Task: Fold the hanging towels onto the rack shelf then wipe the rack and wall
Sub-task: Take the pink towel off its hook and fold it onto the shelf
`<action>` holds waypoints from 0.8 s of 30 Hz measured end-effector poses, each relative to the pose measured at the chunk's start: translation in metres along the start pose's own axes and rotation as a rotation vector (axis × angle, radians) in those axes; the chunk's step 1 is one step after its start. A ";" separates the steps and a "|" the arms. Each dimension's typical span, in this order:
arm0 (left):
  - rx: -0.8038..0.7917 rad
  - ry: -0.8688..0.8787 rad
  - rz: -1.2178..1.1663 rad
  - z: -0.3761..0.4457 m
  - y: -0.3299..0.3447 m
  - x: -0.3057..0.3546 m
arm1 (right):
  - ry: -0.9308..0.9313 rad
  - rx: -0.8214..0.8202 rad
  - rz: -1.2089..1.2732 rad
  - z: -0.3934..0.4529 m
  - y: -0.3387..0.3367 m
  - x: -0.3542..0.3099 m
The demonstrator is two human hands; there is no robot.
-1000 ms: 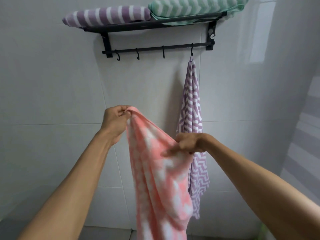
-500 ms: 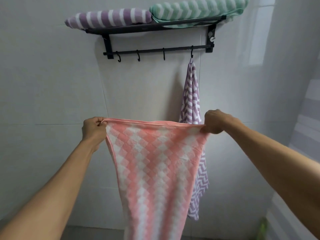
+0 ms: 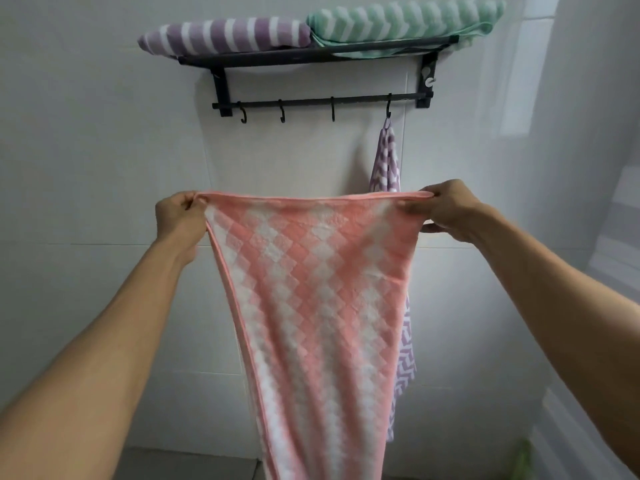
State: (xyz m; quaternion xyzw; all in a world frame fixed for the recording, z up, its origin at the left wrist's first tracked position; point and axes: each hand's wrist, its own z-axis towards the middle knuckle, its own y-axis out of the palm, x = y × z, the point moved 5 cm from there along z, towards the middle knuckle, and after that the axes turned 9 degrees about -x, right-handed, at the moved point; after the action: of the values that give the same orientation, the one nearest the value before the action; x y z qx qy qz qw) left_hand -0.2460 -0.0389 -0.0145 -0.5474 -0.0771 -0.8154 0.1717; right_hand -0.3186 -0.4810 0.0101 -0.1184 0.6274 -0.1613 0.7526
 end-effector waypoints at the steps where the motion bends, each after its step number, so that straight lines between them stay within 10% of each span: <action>1: -0.014 -0.005 -0.001 -0.002 0.003 0.000 | 0.003 -0.034 0.001 -0.001 0.003 0.000; 24: -0.016 -0.064 -0.126 -0.006 0.046 -0.015 | -0.032 0.042 -0.037 -0.023 -0.008 -0.001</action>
State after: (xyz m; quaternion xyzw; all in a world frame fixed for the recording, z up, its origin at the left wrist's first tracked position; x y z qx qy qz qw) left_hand -0.2290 -0.0804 -0.0336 -0.5686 -0.1101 -0.8074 0.1130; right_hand -0.3422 -0.4877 0.0099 -0.1169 0.6096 -0.1864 0.7616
